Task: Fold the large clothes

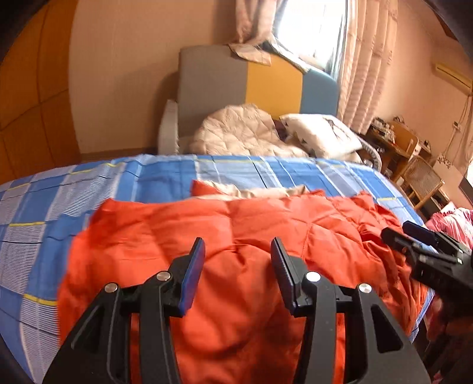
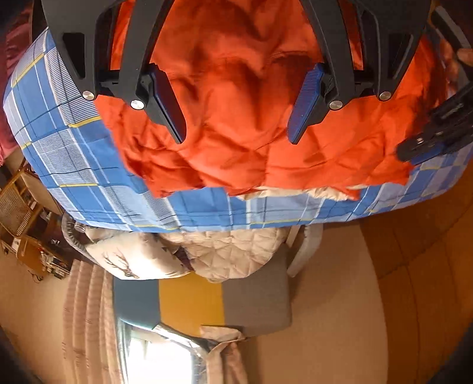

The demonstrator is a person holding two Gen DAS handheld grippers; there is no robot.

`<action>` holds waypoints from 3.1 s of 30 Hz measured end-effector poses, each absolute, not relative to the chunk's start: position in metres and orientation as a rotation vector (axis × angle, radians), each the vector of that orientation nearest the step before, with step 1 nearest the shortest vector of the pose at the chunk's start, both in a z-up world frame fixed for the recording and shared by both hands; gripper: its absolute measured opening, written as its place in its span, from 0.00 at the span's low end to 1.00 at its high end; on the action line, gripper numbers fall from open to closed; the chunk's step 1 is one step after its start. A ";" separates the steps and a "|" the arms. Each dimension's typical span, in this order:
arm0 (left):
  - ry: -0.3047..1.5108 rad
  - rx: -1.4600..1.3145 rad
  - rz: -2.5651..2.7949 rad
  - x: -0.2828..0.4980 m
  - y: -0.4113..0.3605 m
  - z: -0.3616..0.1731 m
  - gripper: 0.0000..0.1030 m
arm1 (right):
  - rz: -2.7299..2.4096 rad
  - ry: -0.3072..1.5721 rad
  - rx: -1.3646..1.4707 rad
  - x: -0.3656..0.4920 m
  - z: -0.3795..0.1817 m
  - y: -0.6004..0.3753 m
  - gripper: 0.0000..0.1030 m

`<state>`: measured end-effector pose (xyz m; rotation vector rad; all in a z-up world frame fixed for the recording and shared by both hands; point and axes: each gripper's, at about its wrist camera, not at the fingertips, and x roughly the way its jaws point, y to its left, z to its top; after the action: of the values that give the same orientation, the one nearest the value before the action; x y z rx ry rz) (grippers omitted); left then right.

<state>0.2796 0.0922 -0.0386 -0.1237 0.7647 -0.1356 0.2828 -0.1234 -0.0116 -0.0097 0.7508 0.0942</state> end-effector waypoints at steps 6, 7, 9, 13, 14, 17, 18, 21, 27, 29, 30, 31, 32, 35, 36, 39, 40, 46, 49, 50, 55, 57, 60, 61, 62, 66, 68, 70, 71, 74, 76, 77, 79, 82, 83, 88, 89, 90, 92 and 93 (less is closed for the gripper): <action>0.815 -0.130 -0.120 0.297 0.087 -0.058 0.43 | 0.064 0.808 -0.033 0.295 -0.039 -0.118 0.68; 0.816 -0.134 -0.121 0.299 0.089 -0.061 0.43 | 0.062 0.813 -0.031 0.296 -0.043 -0.118 0.68; 0.819 -0.133 -0.124 0.301 0.089 -0.065 0.43 | 0.055 0.822 -0.035 0.299 -0.049 -0.118 0.68; 0.827 -0.143 -0.132 0.305 0.089 -0.074 0.43 | 0.039 0.840 -0.034 0.305 -0.058 -0.120 0.68; 0.828 -0.148 -0.135 0.305 0.090 -0.076 0.43 | 0.037 0.842 -0.036 0.306 -0.060 -0.120 0.68; 0.830 -0.157 -0.137 0.309 0.090 -0.083 0.43 | 0.017 0.859 -0.039 0.310 -0.068 -0.120 0.68; 0.832 -0.167 -0.138 0.310 0.091 -0.085 0.43 | 0.010 0.861 -0.040 0.312 -0.070 -0.120 0.68; 0.836 -0.186 -0.134 0.312 0.092 -0.093 0.43 | -0.005 0.866 -0.042 0.316 -0.076 -0.118 0.68; 0.822 -0.183 -0.121 0.314 0.090 -0.107 0.43 | -0.021 0.874 -0.043 0.323 -0.091 -0.118 0.69; 0.822 -0.177 -0.115 0.313 0.090 -0.109 0.43 | -0.031 0.881 -0.051 0.325 -0.094 -0.116 0.69; 0.825 -0.173 -0.114 0.313 0.089 -0.109 0.43 | -0.033 0.885 -0.056 0.325 -0.093 -0.116 0.69; 0.828 -0.164 -0.112 0.311 0.088 -0.107 0.43 | -0.035 0.889 -0.061 0.325 -0.092 -0.116 0.69; 0.835 -0.152 -0.109 0.309 0.087 -0.105 0.43 | -0.037 0.896 -0.064 0.324 -0.089 -0.115 0.69; 0.821 -0.169 -0.106 0.296 0.092 -0.092 0.46 | -0.020 0.884 -0.007 0.311 -0.074 -0.121 0.69; 0.809 -0.189 -0.104 0.290 0.096 -0.086 0.47 | -0.011 0.868 0.012 0.303 -0.068 -0.123 0.69; 0.769 -0.196 -0.093 0.272 0.109 -0.074 0.49 | 0.013 0.826 0.014 0.282 -0.056 -0.123 0.69; 0.749 -0.193 -0.082 0.263 0.116 -0.069 0.50 | 0.025 0.822 0.022 0.276 -0.054 -0.124 0.69; 0.764 -0.206 0.049 0.240 0.171 -0.075 0.44 | 0.023 0.826 0.015 0.257 -0.067 -0.132 0.71; 0.797 -0.193 0.061 0.241 0.185 -0.088 0.41 | 0.022 0.840 -0.023 0.262 -0.080 -0.130 0.74; 0.784 -0.214 0.054 0.238 0.186 -0.084 0.40 | 0.018 0.843 -0.022 0.264 -0.083 -0.130 0.74; 0.682 -0.288 0.094 0.204 0.208 -0.065 0.70 | 0.067 0.846 0.079 0.254 -0.063 -0.148 0.76; 0.699 -0.332 0.118 0.191 0.226 -0.071 0.71 | 0.064 0.809 0.121 0.239 -0.051 -0.162 0.79; 0.742 -0.400 0.142 0.172 0.246 -0.093 0.71 | 0.024 0.771 0.201 0.212 -0.039 -0.194 0.79; 0.747 -0.422 0.142 0.165 0.250 -0.099 0.71 | 0.001 0.768 0.241 0.201 -0.039 -0.209 0.79; 0.754 -0.466 0.128 0.157 0.257 -0.106 0.71 | -0.024 0.764 0.280 0.191 -0.041 -0.224 0.79; 0.783 -0.604 0.046 0.144 0.268 -0.129 0.58 | -0.056 0.816 0.445 0.169 -0.065 -0.269 0.79; 0.793 -0.634 -0.006 0.148 0.259 -0.135 0.39 | -0.040 0.851 0.535 0.169 -0.084 -0.282 0.79; 0.790 -0.631 -0.022 0.147 0.255 -0.133 0.20 | -0.014 0.855 0.597 0.172 -0.095 -0.285 0.61; 0.788 -0.635 -0.033 0.145 0.254 -0.132 0.18 | 0.008 0.851 0.622 0.175 -0.099 -0.285 0.53; 0.784 -0.626 -0.047 0.138 0.251 -0.123 0.13 | 0.057 0.839 0.624 0.183 -0.096 -0.278 0.17; 0.776 -0.616 -0.063 0.129 0.251 -0.116 0.12 | 0.076 0.825 0.616 0.181 -0.086 -0.278 0.10; 0.775 -0.603 -0.067 0.124 0.249 -0.110 0.12 | 0.091 0.816 0.619 0.177 -0.079 -0.279 0.09; 0.772 -0.585 -0.078 0.113 0.247 -0.099 0.12 | 0.111 0.808 0.615 0.165 -0.069 -0.284 0.09; 0.802 -0.558 -0.069 0.099 0.243 -0.095 0.16 | 0.118 0.838 0.607 0.151 -0.068 -0.291 0.09; 0.808 -0.526 -0.023 0.096 0.242 -0.094 0.21 | 0.112 0.860 0.588 0.147 -0.073 -0.291 0.09; 0.744 -0.487 0.094 0.088 0.246 -0.078 0.57 | 0.081 0.895 0.600 0.148 -0.085 -0.303 0.62; 0.730 -0.478 0.084 0.089 0.242 -0.074 0.57 | 0.061 0.876 0.587 0.150 -0.082 -0.307 0.64; 0.722 -0.471 0.071 0.089 0.239 -0.072 0.57 | 0.061 0.865 0.581 0.150 -0.079 -0.310 0.64; 0.707 -0.429 0.028 0.090 0.222 -0.066 0.56 | 0.063 0.857 0.586 0.155 -0.075 -0.317 0.64; 0.699 -0.408 -0.003 0.093 0.211 -0.063 0.56 | 0.065 0.855 0.588 0.156 -0.074 -0.319 0.64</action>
<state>0.0929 0.2108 -0.0630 -0.4081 0.6986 -0.0032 0.1561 -0.3190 -0.0743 0.5880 0.8548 0.0652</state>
